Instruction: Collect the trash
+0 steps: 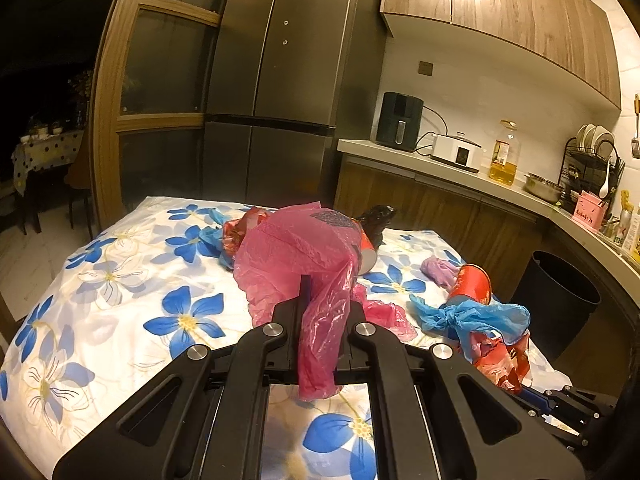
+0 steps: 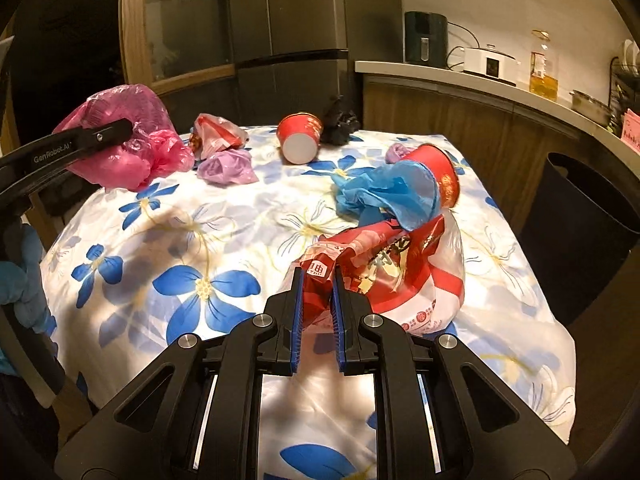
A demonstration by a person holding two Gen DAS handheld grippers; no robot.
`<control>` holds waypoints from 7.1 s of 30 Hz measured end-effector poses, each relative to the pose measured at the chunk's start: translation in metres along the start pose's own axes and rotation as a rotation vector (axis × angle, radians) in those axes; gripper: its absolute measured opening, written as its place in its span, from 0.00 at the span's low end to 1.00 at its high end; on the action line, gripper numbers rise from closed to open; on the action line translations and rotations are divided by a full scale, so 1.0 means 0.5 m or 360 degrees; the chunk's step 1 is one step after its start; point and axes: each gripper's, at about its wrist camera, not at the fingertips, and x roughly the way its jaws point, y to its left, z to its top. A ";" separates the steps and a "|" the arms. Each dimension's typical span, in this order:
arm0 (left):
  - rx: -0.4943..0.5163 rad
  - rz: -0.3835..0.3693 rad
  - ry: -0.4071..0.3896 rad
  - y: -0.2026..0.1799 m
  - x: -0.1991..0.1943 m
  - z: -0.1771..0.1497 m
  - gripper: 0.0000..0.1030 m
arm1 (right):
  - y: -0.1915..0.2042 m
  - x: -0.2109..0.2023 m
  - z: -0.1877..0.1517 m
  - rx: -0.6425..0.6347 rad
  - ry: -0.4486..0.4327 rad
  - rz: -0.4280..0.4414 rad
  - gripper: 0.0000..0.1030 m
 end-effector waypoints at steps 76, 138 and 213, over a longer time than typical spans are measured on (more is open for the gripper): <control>0.0074 -0.0125 0.0045 -0.084 0.049 -0.001 0.06 | -0.096 -0.109 0.074 0.0113 -0.0111 0.0400 0.12; 0.0455 -0.0954 0.0085 -0.809 0.316 0.050 0.06 | -0.669 -0.092 0.115 0.0491 -0.0488 -0.0690 0.14; 0.0416 -0.0501 -0.0028 -0.421 0.131 -0.019 0.92 | -0.393 -0.183 0.057 0.0440 -0.0525 -0.0808 0.85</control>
